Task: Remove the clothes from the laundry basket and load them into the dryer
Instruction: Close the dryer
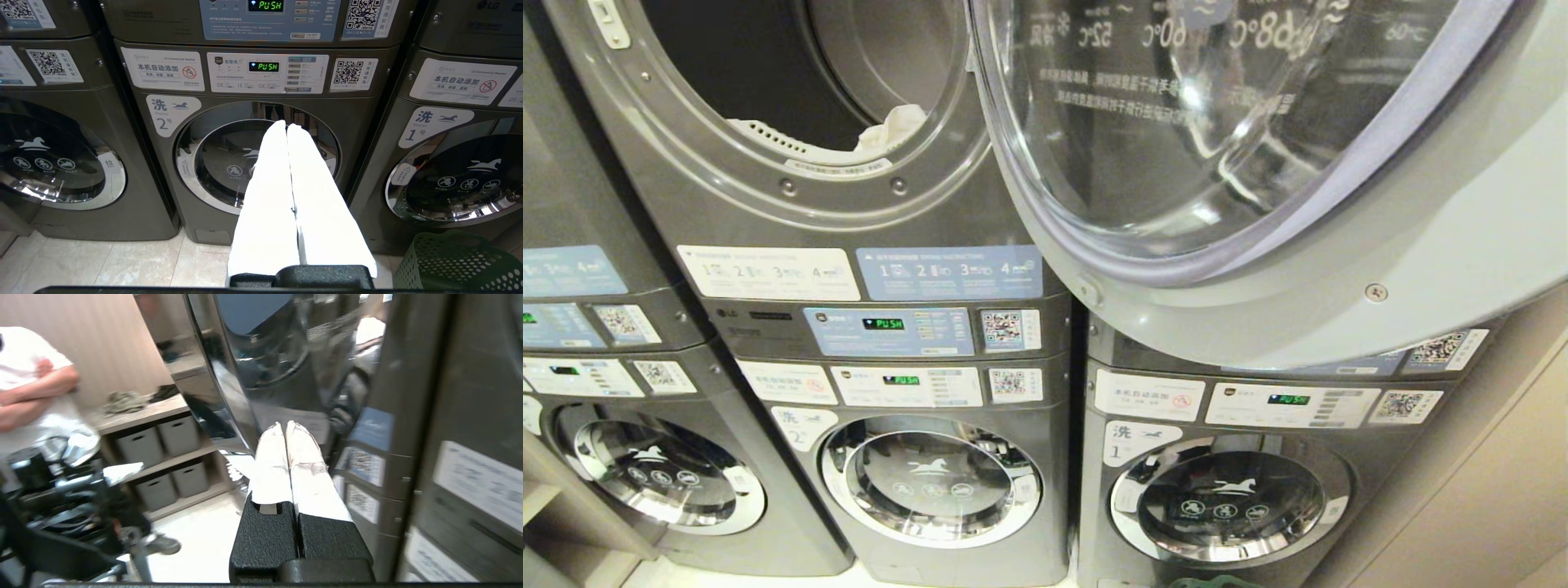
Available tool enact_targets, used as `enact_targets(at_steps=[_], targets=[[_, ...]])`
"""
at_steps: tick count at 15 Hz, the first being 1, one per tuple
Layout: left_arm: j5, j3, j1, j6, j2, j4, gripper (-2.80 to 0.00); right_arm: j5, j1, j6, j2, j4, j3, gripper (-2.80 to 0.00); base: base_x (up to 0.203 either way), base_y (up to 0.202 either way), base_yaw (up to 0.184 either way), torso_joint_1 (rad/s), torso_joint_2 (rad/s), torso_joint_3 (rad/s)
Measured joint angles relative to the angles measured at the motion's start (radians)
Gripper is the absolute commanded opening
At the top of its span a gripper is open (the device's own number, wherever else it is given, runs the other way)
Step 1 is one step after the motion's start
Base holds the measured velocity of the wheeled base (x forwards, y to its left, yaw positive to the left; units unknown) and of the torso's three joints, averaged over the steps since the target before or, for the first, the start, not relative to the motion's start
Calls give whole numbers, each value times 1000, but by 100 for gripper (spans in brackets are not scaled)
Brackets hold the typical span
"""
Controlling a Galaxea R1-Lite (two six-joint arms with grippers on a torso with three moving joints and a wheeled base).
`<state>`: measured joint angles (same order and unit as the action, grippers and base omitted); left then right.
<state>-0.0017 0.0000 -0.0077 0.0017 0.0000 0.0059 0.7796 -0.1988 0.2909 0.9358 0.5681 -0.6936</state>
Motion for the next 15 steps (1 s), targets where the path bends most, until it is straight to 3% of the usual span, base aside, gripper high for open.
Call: enact_targets(at_steps=[5,11,15], targets=[[0,0,0,0,0,0,-280,-8,-91,-103,100,1,-38,-280,0,0,0,0,0,0],[0,0,0,0,0,0,-280,-22,-189,-113,212,1,-134,-280,0,0,0,0,0,0],[0,0,0,0,0,0,-280,-105,-332,-114,273,0,-206,-280,0,0,0,0,0,0]])
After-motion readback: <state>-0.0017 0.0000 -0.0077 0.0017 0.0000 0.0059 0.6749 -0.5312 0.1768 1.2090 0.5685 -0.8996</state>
